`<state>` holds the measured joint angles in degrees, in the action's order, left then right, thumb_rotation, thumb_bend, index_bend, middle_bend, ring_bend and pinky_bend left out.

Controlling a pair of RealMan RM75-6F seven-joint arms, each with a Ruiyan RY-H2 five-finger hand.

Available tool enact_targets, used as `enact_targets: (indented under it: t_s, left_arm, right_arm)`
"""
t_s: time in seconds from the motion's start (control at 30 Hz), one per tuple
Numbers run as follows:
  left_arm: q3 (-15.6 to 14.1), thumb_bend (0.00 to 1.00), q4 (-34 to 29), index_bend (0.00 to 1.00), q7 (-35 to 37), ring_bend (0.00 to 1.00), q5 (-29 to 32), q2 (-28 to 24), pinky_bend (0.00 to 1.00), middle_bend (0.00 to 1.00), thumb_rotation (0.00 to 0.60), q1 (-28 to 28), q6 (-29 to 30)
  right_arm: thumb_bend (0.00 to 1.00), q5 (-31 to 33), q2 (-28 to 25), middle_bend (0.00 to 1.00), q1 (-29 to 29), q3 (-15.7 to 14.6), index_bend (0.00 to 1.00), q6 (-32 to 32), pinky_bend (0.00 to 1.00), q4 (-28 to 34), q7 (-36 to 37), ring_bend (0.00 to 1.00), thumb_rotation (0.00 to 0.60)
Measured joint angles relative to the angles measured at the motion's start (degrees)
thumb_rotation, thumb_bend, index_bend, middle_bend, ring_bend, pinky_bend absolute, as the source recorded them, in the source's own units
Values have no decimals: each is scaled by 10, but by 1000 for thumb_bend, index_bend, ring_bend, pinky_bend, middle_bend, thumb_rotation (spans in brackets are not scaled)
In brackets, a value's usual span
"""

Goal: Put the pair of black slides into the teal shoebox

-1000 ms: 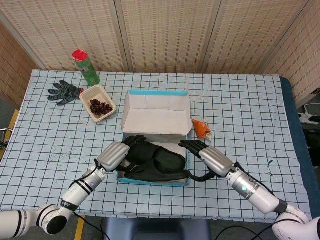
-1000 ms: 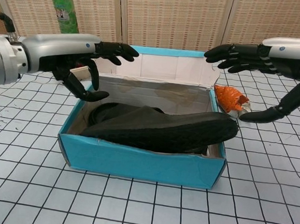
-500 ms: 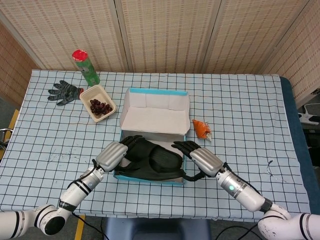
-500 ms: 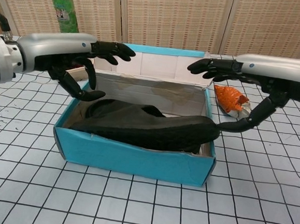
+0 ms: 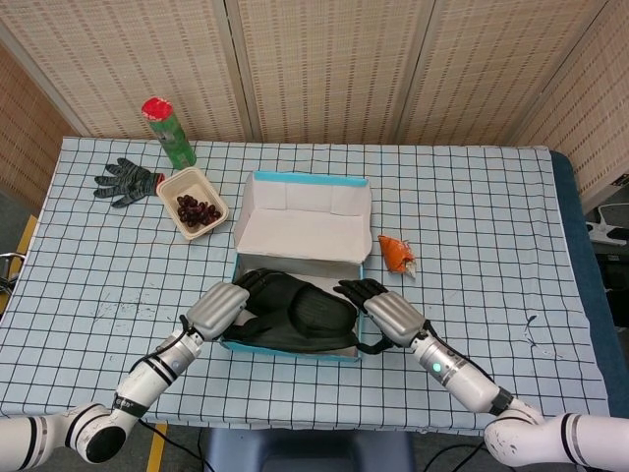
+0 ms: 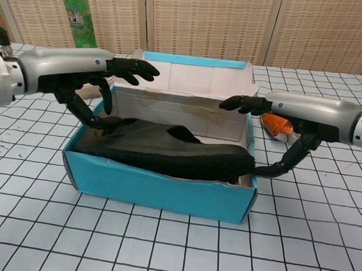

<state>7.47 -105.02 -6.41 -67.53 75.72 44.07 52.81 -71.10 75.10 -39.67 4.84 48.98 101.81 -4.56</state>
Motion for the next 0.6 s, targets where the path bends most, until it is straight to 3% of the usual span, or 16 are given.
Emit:
enact_targets:
  t_s: [0.2,0.5,0.6]
  left_arm:
    - [3,434,-9,0,25,65,-24,-8,390,27,600,-9,12]
    - [-13,435,-13,0,75,53,-113,-25,361,25,600,-49,72]
    - [-24,435,-1,0,74,21,-123,-18,326,9,600,-56,75]
  right_arm:
    - [143,-6,-28,0,8,2,0,2,0,25,38,0,600]
    - [143,-120,-123,0,48,4,0,59,0,54,202,0,600]
    - [142,-151,-136,0,66,0,0,97,0,51,218,0,600]
